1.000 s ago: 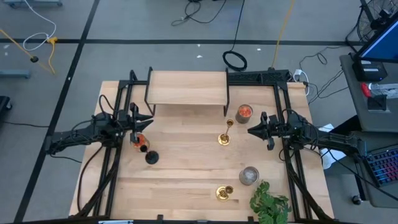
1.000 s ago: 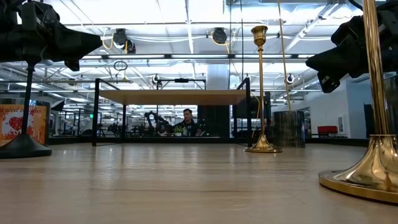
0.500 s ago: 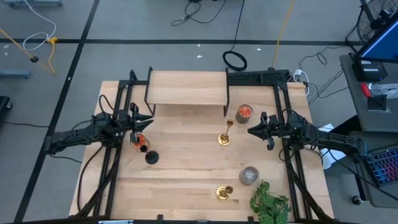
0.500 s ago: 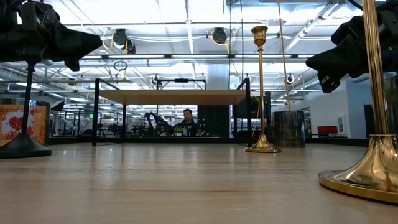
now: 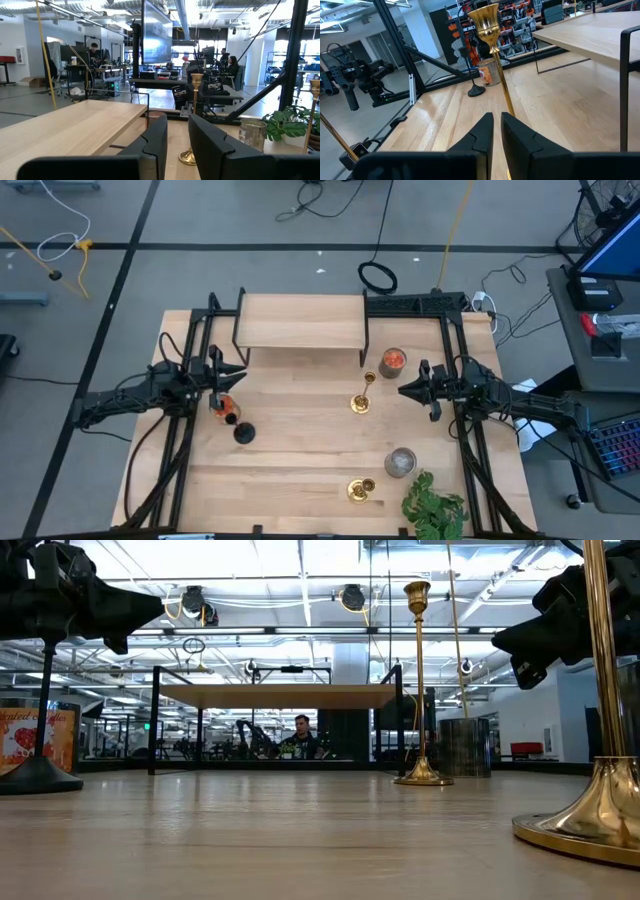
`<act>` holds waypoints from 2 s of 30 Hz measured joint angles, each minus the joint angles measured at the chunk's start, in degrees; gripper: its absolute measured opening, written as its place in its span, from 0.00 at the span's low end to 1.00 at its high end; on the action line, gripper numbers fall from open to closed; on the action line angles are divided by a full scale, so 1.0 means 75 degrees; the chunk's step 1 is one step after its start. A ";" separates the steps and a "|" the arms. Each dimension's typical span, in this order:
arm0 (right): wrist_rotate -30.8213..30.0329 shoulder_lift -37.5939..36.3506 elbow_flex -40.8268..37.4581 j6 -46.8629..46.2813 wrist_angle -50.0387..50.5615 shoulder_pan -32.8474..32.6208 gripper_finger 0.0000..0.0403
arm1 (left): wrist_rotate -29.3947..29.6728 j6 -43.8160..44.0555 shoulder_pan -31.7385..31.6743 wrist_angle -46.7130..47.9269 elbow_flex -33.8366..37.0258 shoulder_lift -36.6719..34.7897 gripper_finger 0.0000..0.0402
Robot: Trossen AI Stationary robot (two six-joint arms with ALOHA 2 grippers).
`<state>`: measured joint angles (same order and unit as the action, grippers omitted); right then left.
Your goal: Pick & Place candle stick holders
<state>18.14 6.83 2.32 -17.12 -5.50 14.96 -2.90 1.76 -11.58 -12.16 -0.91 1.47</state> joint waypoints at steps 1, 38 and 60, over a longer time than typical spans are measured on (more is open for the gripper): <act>0.0001 -0.0001 0.0001 0.0000 0.0000 0.0001 0.07 | 0.0000 0.0000 -0.0003 0.0000 0.0000 -0.0001 0.21; 0.0001 0.0000 0.0001 0.0000 0.0000 0.0000 0.07 | 0.0000 0.0002 -0.0002 0.0000 0.0000 -0.0003 0.21; 0.0001 -0.0001 -0.0001 0.0003 -0.0001 -0.0002 0.07 | 0.0000 0.0946 0.0000 0.0003 -0.0002 -0.0002 0.21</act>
<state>18.15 6.82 2.31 -17.10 -5.50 14.94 -2.90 8.86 -11.58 -12.14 -0.92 1.46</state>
